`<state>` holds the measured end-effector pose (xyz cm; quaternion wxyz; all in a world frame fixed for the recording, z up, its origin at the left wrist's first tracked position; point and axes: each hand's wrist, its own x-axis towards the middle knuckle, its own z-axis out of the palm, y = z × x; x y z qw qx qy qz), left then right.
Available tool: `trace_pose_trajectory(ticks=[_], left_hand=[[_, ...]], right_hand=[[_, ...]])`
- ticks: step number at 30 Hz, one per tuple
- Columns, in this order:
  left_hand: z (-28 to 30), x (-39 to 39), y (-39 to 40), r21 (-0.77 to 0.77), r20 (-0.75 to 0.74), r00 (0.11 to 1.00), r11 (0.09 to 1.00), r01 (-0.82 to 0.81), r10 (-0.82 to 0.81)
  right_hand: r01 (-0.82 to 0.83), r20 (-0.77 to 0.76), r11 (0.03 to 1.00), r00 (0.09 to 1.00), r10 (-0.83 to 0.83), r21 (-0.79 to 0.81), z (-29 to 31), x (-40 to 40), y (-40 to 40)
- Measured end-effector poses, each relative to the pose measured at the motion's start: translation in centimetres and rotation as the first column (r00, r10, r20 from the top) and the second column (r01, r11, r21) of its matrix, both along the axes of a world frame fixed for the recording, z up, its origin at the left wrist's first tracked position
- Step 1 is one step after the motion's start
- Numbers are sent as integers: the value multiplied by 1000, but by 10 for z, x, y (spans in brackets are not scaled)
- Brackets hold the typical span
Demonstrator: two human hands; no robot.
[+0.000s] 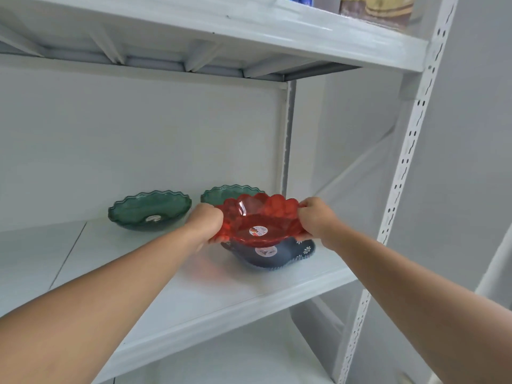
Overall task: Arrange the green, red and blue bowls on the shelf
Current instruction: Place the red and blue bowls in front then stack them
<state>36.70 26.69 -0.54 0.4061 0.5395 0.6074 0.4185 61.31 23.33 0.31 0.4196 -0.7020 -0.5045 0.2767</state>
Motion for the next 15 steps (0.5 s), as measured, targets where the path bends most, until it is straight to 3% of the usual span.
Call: trace_pose_trajectory(ticks=[6, 11, 15], left_hand=[[-10, 29, 15, -14, -18, 999, 999, 35, -35], [-22, 33, 26, 62, -402, 915, 998, 13, 14], [-36, 30, 30, 43, -548, 836, 999, 34, -5]], right_hand=[[46, 25, 999, 999, -45, -8, -8, 27, -1], [46, 86, 998, 995, -43, -34, -28, 32, 1], [71, 250, 997, 966, -59, -37, -44, 30, 3]])
